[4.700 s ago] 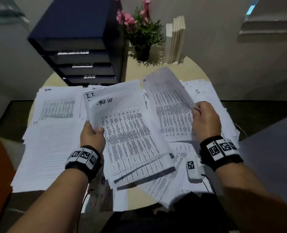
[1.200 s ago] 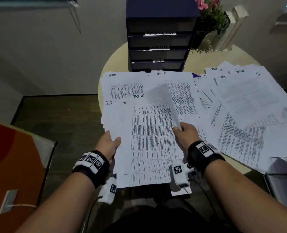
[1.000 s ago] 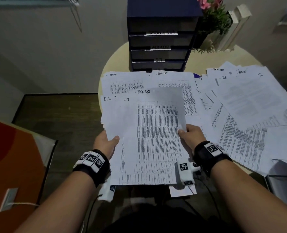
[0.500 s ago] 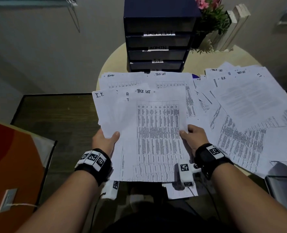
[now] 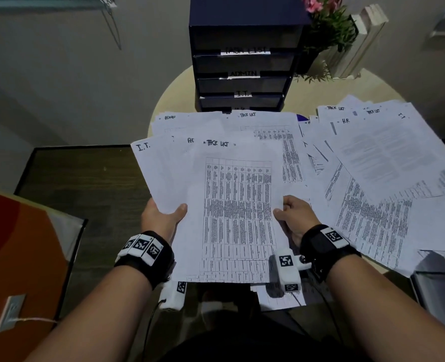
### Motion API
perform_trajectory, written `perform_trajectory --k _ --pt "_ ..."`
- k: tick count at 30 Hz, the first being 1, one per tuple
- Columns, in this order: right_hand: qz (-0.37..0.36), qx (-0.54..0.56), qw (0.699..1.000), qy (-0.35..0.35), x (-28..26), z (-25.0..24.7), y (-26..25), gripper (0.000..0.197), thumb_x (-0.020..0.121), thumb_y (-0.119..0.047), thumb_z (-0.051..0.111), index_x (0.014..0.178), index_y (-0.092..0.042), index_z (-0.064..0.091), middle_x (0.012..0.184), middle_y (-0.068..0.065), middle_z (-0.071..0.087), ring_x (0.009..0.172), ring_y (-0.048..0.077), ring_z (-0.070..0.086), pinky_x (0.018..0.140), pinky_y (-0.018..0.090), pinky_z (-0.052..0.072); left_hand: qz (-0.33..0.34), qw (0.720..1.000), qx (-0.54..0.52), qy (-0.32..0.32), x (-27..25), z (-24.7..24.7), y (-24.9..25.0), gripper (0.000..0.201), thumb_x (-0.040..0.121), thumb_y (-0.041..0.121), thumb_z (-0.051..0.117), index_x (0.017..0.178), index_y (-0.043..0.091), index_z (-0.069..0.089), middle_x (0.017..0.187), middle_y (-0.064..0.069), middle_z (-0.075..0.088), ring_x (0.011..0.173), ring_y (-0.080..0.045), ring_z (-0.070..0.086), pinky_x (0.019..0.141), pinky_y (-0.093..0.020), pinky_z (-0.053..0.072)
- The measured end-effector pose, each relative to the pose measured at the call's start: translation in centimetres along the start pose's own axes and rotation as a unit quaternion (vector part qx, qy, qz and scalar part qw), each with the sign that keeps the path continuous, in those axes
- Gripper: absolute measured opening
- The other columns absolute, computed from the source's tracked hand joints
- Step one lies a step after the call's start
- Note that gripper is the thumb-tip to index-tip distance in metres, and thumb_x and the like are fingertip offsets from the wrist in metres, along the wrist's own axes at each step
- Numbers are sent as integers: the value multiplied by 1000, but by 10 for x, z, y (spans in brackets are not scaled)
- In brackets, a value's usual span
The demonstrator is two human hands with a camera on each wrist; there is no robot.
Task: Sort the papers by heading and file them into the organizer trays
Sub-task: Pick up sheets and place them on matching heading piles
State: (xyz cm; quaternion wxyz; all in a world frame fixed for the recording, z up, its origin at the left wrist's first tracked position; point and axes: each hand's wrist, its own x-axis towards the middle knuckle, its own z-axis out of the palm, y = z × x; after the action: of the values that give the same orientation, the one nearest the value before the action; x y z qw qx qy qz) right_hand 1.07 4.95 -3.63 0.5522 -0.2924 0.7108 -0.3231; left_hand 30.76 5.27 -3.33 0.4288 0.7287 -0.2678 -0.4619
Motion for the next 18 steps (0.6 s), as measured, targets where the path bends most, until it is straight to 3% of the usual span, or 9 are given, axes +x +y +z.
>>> perform_trajectory --k 2,4,6,8,10,12,15,18 --pt "3 18 1000 4 4 -1 2 21 89 15 55 90 -4 62 86 14 66 67 18 61 62 26 50 17 1000 3 -2 -2 0 4 33 86 16 74 114 23 60 110 5 70 104 -20 66 98 -45 51" --pt "8 26 1000 6 5 -2 3 23 89 16 54 97 -3 63 94 16 67 79 23 61 69 28 50 34 999 14 -13 -2 -1 6 28 92 16 66 118 23 58 112 5 69 105 -19 66 100 -47 50" --pt "15 46 999 4 4 -3 5 27 89 19 50 97 -4 63 83 9 67 73 17 61 63 22 49 44 999 22 -20 -3 -1 9 26 92 12 64 114 23 56 110 4 69 104 -20 66 99 -46 50" --pt "18 69 997 11 3 -2 6 32 89 21 47 84 -7 59 60 -3 64 55 8 58 48 15 46 53 998 19 -24 -6 0 13 28 92 7 64 114 22 54 109 2 68 103 -20 66 97 -40 51" --pt "10 80 996 33 3 0 6 33 87 22 47 78 -9 57 55 -4 60 50 6 57 46 15 46 65 998 9 -22 -8 0 15 29 92 5 63 115 20 54 108 1 69 102 -19 67 94 -38 52" --pt "-2 92 994 58 4 1 5 35 86 24 47 78 -9 58 67 0 61 62 10 58 59 15 50 69 998 -2 -11 -7 0 15 29 92 6 63 115 21 55 109 1 69 102 -19 67 94 -39 52" --pt "2 107 992 65 7 -2 5 35 85 23 47 77 -8 59 71 2 61 66 12 57 66 18 52 67 998 -21 0 -2 -1 12 35 91 4 63 115 27 51 112 4 68 106 -20 66 95 -38 51" --pt "11 99 993 63 10 -3 8 30 87 20 47 80 -6 58 83 10 62 76 19 57 82 31 51 50 998 -34 -32 2 -2 8 72 91 -3 59 143 38 30 138 2 55 128 -19 53 102 -38 45"
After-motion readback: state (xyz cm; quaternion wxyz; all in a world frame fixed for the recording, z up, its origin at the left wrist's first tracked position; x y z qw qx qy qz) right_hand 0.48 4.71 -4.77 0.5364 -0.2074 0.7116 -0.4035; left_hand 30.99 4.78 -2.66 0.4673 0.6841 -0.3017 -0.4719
